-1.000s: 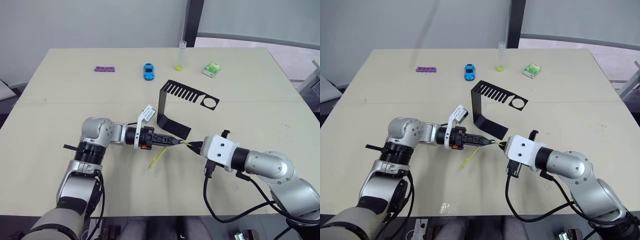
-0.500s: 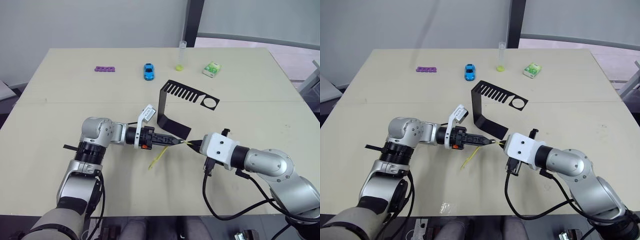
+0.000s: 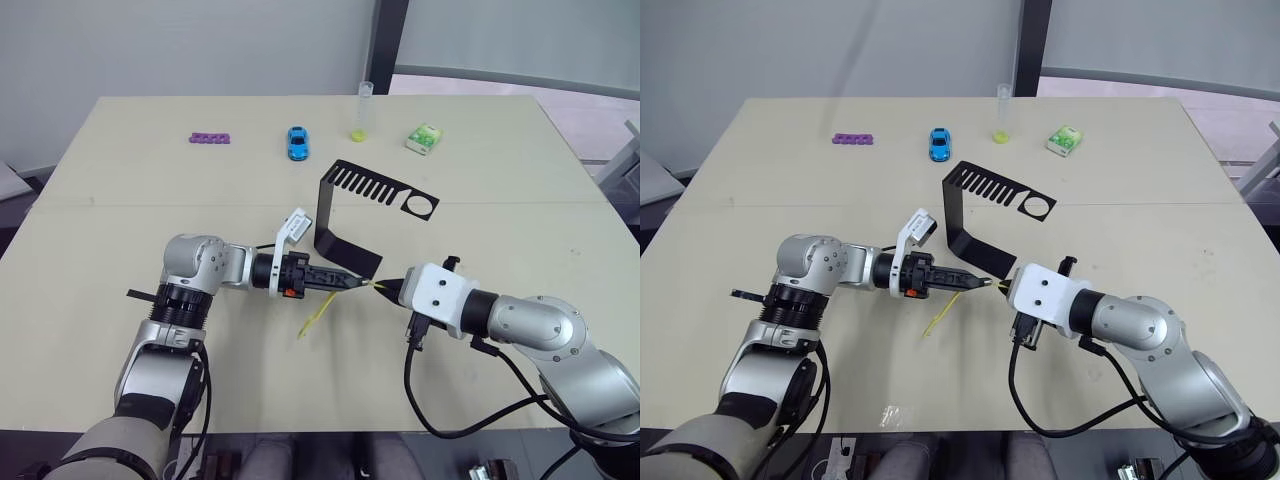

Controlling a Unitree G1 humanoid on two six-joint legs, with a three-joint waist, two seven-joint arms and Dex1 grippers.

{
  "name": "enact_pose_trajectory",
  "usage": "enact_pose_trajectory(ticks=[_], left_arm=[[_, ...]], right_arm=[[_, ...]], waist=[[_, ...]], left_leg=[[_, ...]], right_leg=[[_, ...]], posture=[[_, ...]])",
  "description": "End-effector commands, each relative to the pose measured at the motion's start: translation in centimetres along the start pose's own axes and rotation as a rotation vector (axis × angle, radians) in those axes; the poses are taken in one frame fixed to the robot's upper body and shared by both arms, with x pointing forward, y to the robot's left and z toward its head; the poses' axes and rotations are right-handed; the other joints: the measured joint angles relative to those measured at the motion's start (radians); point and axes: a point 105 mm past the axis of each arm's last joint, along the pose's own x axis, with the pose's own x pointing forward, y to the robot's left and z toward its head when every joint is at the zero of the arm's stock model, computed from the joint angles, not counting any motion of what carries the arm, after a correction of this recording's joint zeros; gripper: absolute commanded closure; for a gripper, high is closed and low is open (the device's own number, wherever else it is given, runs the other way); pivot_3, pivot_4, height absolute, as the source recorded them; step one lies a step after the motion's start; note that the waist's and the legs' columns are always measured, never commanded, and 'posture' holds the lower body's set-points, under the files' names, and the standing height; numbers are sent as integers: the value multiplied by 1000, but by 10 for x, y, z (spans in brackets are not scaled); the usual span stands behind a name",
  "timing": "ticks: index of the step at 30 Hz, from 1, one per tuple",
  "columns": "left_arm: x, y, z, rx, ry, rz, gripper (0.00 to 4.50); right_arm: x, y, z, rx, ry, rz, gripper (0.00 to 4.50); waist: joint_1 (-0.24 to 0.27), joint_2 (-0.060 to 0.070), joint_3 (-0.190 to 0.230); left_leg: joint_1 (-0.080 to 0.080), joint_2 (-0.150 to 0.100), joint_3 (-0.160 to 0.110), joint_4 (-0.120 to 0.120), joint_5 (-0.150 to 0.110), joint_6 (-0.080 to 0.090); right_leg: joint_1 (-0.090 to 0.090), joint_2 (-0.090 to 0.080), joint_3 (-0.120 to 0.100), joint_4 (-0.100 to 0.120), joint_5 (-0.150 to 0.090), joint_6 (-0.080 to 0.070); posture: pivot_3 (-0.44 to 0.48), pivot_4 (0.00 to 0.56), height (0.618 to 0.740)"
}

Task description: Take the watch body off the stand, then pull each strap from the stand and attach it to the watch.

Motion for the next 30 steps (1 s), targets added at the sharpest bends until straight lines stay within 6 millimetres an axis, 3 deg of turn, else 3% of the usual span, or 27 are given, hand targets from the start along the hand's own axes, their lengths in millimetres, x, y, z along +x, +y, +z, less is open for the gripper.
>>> enact_pose_trajectory(ticks=[1, 30], left_arm=[[14, -19, 4, 51, 28, -88, 2921], [16, -17, 6, 63, 21, -79, 2921]], right_arm=[[1, 0, 14, -38, -51, 3, 4500], [1, -4, 16, -41, -49, -6, 4500]], waist=[[0, 0, 0], [0, 0, 0]], left_leg=[[0, 0, 0, 0, 0, 0], [0, 0, 0, 0, 0, 0]], right_leg=[[0, 0, 0, 0, 0, 0], [0, 0, 0, 0, 0, 0]], posture=[[0, 150, 740], [0, 150, 740]])
